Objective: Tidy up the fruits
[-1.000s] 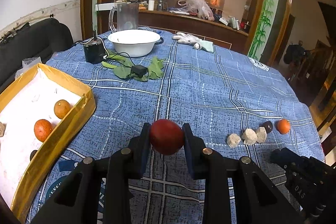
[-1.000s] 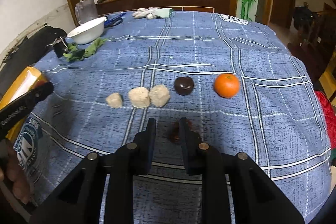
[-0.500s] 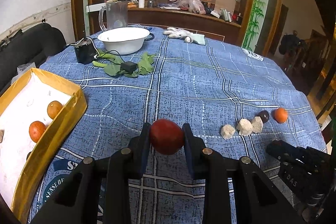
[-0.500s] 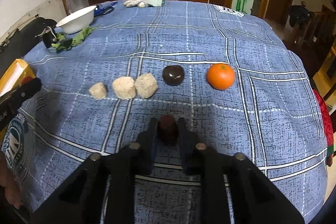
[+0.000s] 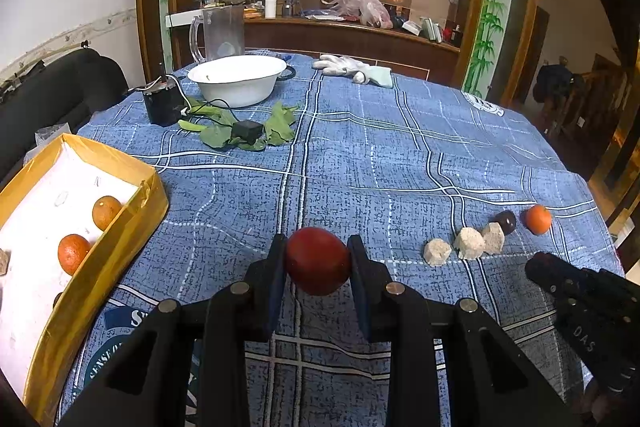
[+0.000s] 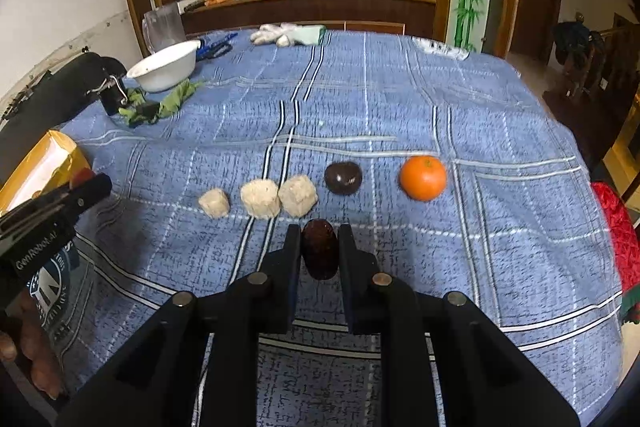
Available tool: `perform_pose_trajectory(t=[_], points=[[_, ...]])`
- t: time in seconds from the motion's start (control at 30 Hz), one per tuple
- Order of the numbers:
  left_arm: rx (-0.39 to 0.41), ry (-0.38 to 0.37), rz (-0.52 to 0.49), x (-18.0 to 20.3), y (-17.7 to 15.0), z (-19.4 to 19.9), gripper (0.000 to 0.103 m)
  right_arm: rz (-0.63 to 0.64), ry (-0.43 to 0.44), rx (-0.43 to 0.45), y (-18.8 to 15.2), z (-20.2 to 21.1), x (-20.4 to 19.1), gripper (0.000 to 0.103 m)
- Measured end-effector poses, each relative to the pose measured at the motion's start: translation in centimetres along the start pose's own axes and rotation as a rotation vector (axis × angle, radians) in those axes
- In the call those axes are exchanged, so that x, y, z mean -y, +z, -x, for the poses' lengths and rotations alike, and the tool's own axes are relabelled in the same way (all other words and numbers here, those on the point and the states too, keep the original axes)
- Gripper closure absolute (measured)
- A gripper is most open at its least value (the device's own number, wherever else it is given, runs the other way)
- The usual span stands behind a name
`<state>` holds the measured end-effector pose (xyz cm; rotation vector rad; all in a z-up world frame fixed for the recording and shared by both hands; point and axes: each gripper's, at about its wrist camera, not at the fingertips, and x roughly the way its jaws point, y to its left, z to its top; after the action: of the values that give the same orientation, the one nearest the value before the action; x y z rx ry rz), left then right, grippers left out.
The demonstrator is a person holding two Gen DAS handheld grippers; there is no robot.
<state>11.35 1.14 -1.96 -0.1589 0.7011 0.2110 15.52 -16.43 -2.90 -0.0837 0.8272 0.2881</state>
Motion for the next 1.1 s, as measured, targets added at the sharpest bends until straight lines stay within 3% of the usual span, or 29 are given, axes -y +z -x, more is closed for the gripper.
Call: perform_pose_trajectory(t=[1.1], points=[[-0.005, 0.025, -0.018, 0.25, -0.20, -0.43, 0.074, -0.005, 0.020, 0.030, 0.20, 0.45, -0.07, 0.084]])
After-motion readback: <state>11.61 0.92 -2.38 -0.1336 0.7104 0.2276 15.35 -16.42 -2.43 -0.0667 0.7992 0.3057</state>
